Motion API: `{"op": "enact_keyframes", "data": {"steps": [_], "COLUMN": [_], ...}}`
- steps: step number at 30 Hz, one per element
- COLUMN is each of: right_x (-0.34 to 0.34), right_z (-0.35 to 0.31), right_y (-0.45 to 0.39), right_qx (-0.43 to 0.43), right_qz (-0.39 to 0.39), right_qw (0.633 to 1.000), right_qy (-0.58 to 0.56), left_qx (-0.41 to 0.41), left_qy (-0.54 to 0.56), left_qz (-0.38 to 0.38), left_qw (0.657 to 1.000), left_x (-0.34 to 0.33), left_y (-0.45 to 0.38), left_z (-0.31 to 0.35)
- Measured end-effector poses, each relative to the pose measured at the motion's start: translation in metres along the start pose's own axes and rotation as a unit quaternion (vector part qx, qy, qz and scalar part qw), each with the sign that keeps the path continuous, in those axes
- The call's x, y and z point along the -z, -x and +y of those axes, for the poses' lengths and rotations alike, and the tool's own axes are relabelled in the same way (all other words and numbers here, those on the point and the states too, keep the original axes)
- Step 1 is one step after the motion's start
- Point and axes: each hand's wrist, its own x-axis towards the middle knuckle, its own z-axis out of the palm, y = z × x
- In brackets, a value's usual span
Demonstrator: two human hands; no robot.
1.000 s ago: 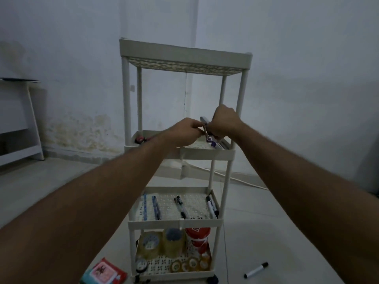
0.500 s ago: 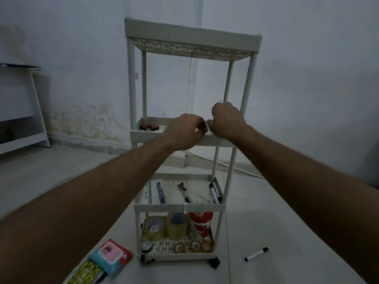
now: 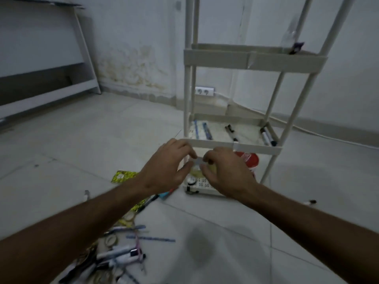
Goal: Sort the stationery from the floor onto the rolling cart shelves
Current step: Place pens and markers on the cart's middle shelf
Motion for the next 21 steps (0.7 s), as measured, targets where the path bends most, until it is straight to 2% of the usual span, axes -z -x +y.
{"op": "enact_keyframes", "data": {"steps": [4, 7, 10, 13, 15, 18, 21], "right_x": [-0.076, -0.125, -0.166, -0.207, -0.231, -0.257, -0.272], "right_z": [-0.016, -0.025, -0.036, -0.046, -0.05, -0.053, -0.05], "right_y": [0.009, 0.014, 0.019, 0.035, 0.049, 0.068, 0.082], "right_qx": [0.024, 0.038, 0.063, 0.074, 0.064, 0.057, 0.086], "right_qz": [-0.117, -0.216, -0.344, -0.4, -0.405, -0.401, -0.387], "right_qw": [0.993, 0.974, 0.933, 0.909, 0.908, 0.913, 0.918], "right_qy": [-0.026, -0.057, -0.085, -0.091, -0.083, -0.041, 0.02], "left_qx": [0.079, 0.153, 0.26, 0.316, 0.319, 0.262, 0.206], "left_qy": [0.021, 0.042, 0.083, 0.091, 0.067, -0.003, -0.056], "left_qz": [-0.033, -0.067, -0.111, -0.165, -0.202, -0.261, -0.291], "left_qw": [0.996, 0.985, 0.956, 0.93, 0.923, 0.929, 0.932], "left_x": [-0.023, -0.041, -0.053, -0.065, -0.071, -0.08, -0.089], "left_y": [0.071, 0.118, 0.153, 0.179, 0.193, 0.209, 0.215], "left_z": [-0.043, -0.074, -0.093, -0.11, -0.119, -0.13, -0.135]}}
